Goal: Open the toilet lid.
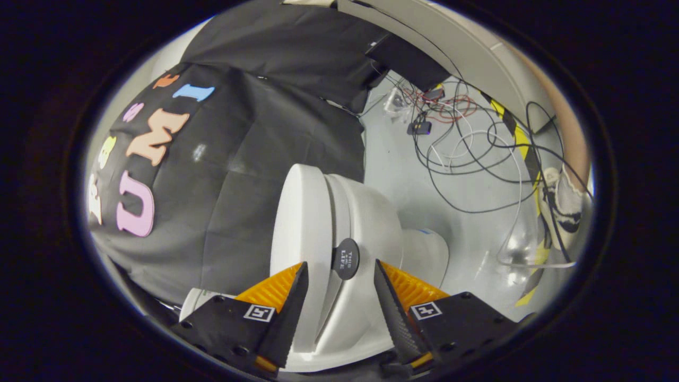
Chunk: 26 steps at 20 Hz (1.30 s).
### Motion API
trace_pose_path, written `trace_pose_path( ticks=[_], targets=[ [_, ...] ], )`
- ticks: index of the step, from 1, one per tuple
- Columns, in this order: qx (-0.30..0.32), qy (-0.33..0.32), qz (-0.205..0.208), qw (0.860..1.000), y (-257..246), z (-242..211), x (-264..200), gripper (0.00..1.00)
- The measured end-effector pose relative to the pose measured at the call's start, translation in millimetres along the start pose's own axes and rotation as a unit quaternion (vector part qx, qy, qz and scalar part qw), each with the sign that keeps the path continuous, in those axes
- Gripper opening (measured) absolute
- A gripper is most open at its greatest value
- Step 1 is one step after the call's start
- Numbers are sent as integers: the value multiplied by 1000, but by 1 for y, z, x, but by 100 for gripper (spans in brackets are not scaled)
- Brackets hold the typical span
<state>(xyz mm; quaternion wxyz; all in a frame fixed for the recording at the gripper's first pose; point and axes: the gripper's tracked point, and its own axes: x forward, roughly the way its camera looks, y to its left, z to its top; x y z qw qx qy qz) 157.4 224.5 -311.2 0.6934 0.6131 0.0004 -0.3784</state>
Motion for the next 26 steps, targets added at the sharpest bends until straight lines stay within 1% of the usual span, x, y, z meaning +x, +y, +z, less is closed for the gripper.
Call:
trace_pose_path(
  ticks=[2, 4, 5, 7, 8, 11, 14, 17, 21, 26],
  targets=[
    [23, 5, -8, 1000, -8, 3, 4, 40],
    [32, 7, -4, 999, -7, 4, 6, 41],
    [33, 4, -4, 999, -6, 6, 8, 33],
    [44, 10, 11, 999, 1, 8, 20, 19],
    [39, 15, 9, 999, 1, 6, 14, 12],
    [28, 26, 5, 999, 1, 5, 16, 12],
    [32, 42, 5, 999, 2, 4, 15, 12],
    [15, 51, 3, 999, 6, 1, 16, 12],
    [19, 43, 22, 999, 14, 4, 13, 12],
    [-12, 29, 41, 999, 31, 6, 4, 12]
  ],
)
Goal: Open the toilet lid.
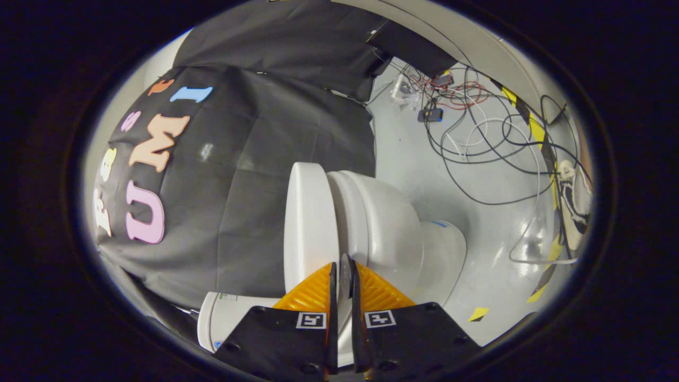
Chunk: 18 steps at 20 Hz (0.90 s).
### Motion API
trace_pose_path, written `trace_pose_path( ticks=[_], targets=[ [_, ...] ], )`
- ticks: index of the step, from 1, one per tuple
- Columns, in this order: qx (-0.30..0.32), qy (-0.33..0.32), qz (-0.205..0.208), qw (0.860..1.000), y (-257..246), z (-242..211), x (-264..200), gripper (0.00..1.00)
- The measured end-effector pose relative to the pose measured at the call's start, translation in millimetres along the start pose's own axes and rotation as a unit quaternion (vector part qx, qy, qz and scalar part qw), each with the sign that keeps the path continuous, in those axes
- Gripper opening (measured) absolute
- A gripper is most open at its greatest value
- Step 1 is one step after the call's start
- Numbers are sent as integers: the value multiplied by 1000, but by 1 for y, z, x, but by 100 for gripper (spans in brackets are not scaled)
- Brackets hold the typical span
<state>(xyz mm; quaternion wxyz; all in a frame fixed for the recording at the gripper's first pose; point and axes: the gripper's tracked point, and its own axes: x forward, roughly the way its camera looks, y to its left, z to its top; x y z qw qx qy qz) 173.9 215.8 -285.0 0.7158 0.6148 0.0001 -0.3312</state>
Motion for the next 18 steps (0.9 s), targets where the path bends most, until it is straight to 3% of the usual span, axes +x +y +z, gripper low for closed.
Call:
trace_pose_path(
  ticks=[10, 18],
  targets=[
    [-117, -11, 39, 992, 67, 4, -27, 12],
    [-242, 1, 88, 966, 136, -13, -53, 12]
  ],
)
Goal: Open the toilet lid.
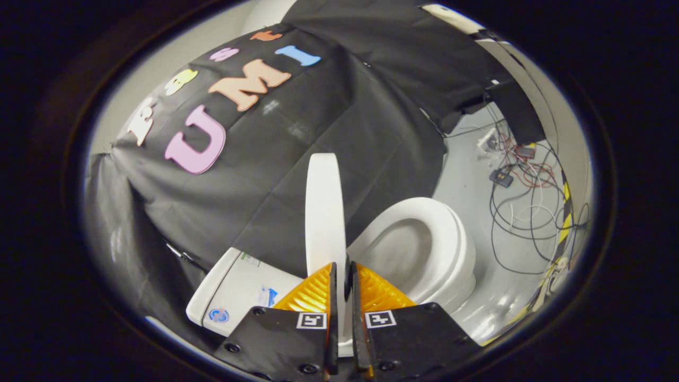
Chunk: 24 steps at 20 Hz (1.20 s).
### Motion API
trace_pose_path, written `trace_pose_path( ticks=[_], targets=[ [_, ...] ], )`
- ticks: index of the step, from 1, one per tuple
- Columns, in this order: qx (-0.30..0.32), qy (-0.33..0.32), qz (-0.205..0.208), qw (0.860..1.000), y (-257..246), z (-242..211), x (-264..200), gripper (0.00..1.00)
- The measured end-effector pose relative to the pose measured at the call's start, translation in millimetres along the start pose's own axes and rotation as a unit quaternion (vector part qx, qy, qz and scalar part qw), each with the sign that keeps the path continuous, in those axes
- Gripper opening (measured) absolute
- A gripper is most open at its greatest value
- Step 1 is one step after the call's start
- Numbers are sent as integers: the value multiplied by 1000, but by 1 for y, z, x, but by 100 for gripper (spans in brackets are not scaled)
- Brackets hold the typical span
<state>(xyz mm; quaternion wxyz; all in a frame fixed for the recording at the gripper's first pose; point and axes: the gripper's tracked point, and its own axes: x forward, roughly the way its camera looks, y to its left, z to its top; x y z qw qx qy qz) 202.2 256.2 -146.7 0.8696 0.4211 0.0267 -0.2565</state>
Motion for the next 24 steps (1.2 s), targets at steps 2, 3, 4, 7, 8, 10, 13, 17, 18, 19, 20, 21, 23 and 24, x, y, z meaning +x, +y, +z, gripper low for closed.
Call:
trace_pose_path(
  ticks=[2, 3, 4, 7, 8, 10, 13, 17, 18, 19, 20, 21, 23, 24],
  targets=[
    [-28, 2, 15, 1000, 15, 1, -1, 12],
    [-44, 4, 22, 999, 21, 0, -2, 12],
    [-57, 5, 29, 998, 28, 1, -3, 12],
    [-95, 3, 53, 994, 50, 1, -4, 12],
    [-110, 4, 64, 992, 59, 1, -4, 12],
    [-142, 5, 85, 986, 77, 0, -2, 12],
    [-172, 9, 115, 978, 107, -8, -1, 17],
    [-201, 16, 149, 968, 145, -22, -3, 18],
    [-209, 19, 158, 965, 154, -29, -3, 18],
    [-215, 22, 167, 962, 163, -34, -2, 19],
    [-220, 24, 176, 959, 172, -40, -3, 19],
    [-224, 27, 183, 957, 179, -45, -3, 19],
    [-238, 30, 195, 951, 191, -53, -2, 19],
    [-246, 29, 200, 948, 197, -58, -2, 19]
  ],
)
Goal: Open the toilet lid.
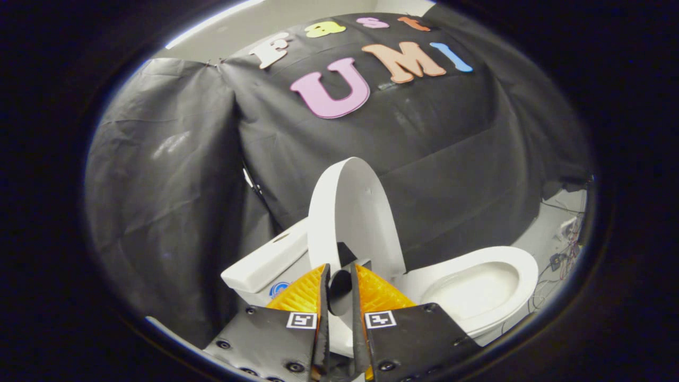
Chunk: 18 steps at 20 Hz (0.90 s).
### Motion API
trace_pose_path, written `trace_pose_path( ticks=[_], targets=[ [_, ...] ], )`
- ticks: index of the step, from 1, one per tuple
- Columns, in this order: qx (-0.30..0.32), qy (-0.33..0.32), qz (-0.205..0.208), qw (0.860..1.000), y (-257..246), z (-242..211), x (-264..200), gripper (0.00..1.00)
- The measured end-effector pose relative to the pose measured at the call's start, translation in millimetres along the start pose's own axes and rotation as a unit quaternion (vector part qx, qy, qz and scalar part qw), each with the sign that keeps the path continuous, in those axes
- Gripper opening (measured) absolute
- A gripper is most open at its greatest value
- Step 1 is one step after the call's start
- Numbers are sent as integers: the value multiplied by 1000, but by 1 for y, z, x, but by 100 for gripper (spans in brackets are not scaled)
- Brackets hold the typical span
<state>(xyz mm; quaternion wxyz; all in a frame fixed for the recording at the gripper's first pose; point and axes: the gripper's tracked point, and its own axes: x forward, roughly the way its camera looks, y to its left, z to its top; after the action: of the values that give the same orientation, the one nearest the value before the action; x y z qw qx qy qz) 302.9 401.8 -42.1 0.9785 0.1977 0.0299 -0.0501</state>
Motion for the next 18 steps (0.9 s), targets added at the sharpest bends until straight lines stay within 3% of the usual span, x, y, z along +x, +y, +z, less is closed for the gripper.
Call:
trace_pose_path(
  ticks=[18],
  targets=[
    [-28, 12, 54, 998, 69, -29, 36, 19]
  ],
)
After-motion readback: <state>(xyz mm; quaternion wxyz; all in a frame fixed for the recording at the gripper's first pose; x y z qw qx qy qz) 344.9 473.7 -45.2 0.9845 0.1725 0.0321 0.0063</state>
